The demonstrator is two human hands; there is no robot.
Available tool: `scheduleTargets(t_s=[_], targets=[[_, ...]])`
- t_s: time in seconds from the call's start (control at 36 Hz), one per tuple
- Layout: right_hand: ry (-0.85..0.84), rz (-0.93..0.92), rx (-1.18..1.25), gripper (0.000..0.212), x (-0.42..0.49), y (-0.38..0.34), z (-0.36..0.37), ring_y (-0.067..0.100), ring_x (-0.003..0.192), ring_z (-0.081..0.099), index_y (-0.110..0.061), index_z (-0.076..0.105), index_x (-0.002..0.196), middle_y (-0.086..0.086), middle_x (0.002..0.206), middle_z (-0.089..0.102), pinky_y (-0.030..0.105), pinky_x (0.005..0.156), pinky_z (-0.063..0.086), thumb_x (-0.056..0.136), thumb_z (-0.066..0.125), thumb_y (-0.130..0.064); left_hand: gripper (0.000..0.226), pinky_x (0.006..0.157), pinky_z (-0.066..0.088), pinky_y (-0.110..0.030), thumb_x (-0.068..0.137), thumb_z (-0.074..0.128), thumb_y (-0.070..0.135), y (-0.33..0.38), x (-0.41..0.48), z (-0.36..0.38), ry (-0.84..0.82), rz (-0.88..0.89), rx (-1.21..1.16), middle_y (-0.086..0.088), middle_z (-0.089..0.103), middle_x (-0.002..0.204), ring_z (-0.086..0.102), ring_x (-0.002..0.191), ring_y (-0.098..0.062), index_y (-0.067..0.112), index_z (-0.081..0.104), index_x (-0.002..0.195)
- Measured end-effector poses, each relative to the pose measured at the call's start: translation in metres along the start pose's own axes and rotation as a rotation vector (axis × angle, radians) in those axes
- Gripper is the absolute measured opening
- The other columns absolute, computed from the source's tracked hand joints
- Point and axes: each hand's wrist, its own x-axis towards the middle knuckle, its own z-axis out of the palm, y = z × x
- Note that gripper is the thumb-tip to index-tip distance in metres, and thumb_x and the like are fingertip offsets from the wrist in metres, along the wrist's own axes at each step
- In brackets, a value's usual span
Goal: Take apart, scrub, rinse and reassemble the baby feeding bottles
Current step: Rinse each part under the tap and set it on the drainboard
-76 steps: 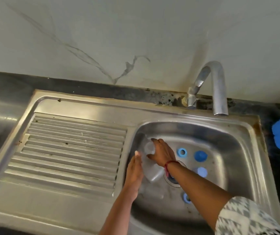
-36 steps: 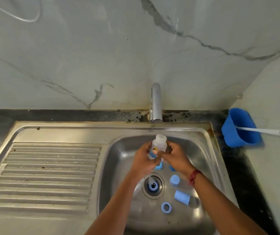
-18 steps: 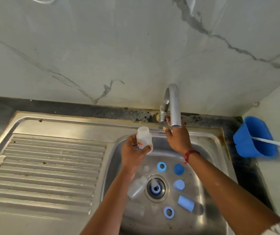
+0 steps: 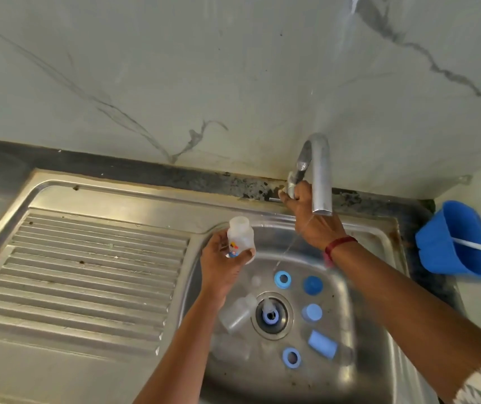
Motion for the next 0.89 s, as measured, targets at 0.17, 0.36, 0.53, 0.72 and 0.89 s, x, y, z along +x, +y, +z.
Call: scheduleTargets(t_s=[0.17,0.36,0.53,0.72,0.89], targets=[[0.280,0.187,0.148,0.019,-0.055,-0.001,0.000,0.020,0.090,0.061,-0.008,0.072,0.107,0.008,0.105,0.064,0.022,0.075,0.045,0.093,0.060,-0.004,0.054,0.085,0.058,-0.038,0.062,0.090,0.026,0.006,-0.011,0.002,-0.038,0.025,0.100,0.006,0.072,0.099,0.069,0.089,-0.011,0.020,0.067,0.110],[-0.234,0.565,0.887,0.017,-0.123,-0.033,0.017,0.011,0.077,0.064,-0.014,0.070,0.107,0.007,0.090,0.073,0.026,0.063,0.049,0.092,0.063,-0.012,0.048,0.067,0.047,-0.008,0.066,0.090,0.035,0.017,-0.038,0.015,-0.192,0.058,0.332,0.016,0.070,0.093,0.063,0.081,0.007,0.030,0.063,0.105],[-0.107,0.491,1.029,0.031,-0.123,-0.041,0.030,0.015,0.097,0.070,-0.018,0.065,0.115,0.003,0.107,0.073,0.023,0.073,0.056,0.086,0.075,-0.022,0.056,0.073,0.050,-0.018,0.062,0.088,0.043,0.022,-0.050,0.019,-0.269,0.226,0.511,0.021,0.064,0.095,0.063,0.087,0.000,0.037,0.059,0.110],[-0.112,0.304,0.893,0.048,-0.109,-0.032,0.021,0.013,0.100,0.068,-0.026,0.064,0.110,-0.006,0.105,0.072,0.018,0.078,0.054,0.072,0.085,-0.004,0.053,0.077,0.045,-0.011,0.067,0.089,0.021,0.029,-0.038,0.021,-0.268,0.273,0.441,0.017,0.066,0.097,0.066,0.095,-0.006,0.039,0.063,0.110],[0.056,0.280,0.562,0.052,-0.092,-0.015,0.018,0.014,0.103,0.063,-0.027,0.061,0.115,-0.007,0.110,0.067,0.032,0.093,0.052,0.072,0.084,-0.006,0.086,0.111,0.041,-0.035,0.074,0.086,0.031,0.023,-0.025,0.022,-0.317,0.226,0.489,0.003,0.053,0.144,0.049,0.133,-0.014,0.025,0.043,0.148]])
